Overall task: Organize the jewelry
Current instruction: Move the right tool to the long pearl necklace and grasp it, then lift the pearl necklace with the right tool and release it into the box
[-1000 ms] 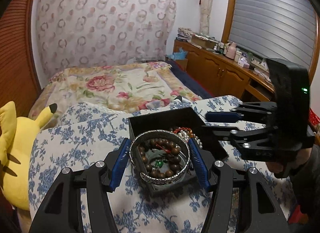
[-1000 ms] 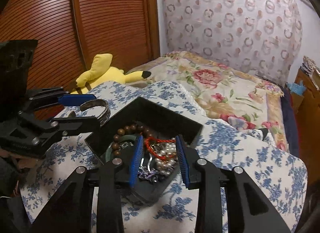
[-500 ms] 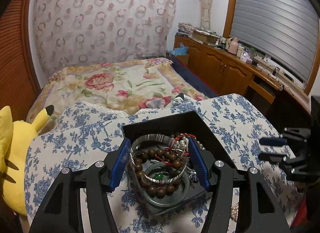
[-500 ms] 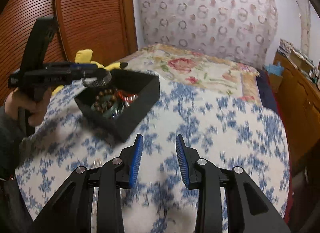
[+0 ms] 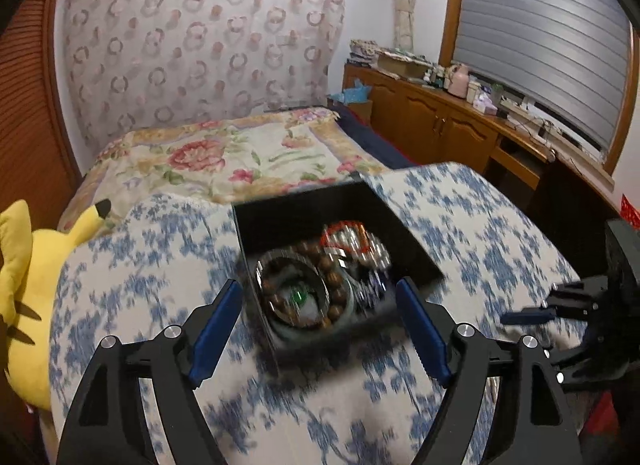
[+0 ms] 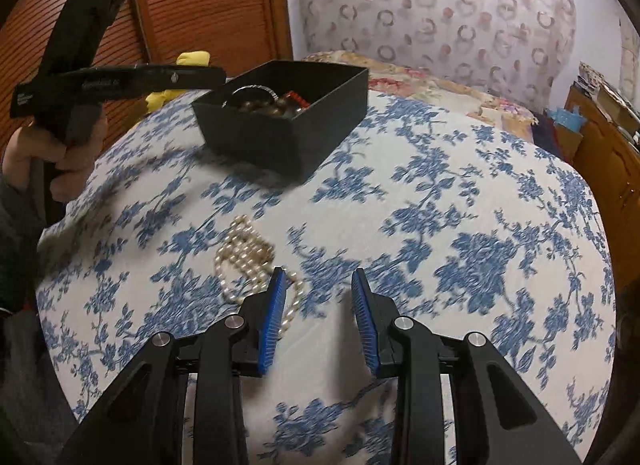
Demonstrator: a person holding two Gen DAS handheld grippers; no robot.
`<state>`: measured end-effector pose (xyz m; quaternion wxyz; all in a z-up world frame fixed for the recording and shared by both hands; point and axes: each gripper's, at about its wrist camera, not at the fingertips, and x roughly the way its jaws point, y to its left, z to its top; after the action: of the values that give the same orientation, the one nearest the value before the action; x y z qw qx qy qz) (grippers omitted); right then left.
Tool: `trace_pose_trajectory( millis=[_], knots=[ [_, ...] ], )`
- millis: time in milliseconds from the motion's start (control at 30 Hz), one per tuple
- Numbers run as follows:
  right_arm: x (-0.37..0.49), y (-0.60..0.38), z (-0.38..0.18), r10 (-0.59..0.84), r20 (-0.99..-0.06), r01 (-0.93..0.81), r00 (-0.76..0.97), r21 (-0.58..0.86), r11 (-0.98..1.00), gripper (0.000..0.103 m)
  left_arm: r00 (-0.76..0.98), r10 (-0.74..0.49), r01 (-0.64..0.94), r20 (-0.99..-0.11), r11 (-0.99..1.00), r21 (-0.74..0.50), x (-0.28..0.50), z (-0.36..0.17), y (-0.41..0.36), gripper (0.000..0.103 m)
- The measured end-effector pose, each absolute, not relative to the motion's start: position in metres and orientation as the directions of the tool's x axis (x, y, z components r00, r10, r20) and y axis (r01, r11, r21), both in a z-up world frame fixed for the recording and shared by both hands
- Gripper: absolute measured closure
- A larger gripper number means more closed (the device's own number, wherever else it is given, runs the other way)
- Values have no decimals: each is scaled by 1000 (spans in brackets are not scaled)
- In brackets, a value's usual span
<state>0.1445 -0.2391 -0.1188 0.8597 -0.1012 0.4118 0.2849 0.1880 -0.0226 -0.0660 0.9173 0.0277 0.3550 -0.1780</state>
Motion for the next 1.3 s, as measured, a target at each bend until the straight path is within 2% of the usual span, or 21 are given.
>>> trace_pose_trajectory(
  millis=[133, 200, 233, 333, 700, 767, 900, 967, 1233, 1267, 1300],
  knots=[
    [137, -231, -122, 373, -784, -586, 496, 15, 810, 67, 660, -314, 369, -683, 927, -69, 170, -79, -30, 27],
    [135, -229, -123, 350, -784, -587, 512, -22, 809, 71, 654, -303, 372, -693, 927, -54, 165, -84, -33, 27],
    [134, -229, -123, 351, -785, -589, 511, -23, 808, 75, 647, -305, 375, -699, 925, -57, 164, -86, -34, 27],
    [137, -233, -123, 334, -787, -582, 518, -37, 813, 97, 645, -316, 386, -696, 921, -60, 157, -86, -37, 27],
    [138, -264, -111, 334, -731, -493, 596, -4, 870, 98, 598, -383, 477, -704, 876, -72, 135, -91, -68, 27],
    [139, -267, -109, 333, -729, -487, 598, 0, 873, 98, 575, -389, 494, -720, 866, -73, 136, -97, -77, 39],
    [141, -270, -111, 334, -731, -484, 594, 7, 875, 98, 528, -409, 528, -744, 844, -90, 141, -108, -93, 50],
    [141, -270, -113, 337, -732, -485, 593, 11, 875, 98, 514, -413, 538, -752, 838, -93, 142, -111, -98, 60],
    [138, -269, -115, 356, -723, -488, 592, 31, 872, 98, 491, -411, 557, -768, 826, -86, 147, -119, -108, 83],
    [138, -269, -114, 358, -722, -488, 592, 33, 872, 98, 491, -412, 560, -767, 824, -84, 147, -119, -109, 93],
    [138, -269, -114, 360, -722, -489, 591, 34, 872, 98, 488, -415, 565, -768, 821, -84, 145, -118, -108, 99]
  ],
)
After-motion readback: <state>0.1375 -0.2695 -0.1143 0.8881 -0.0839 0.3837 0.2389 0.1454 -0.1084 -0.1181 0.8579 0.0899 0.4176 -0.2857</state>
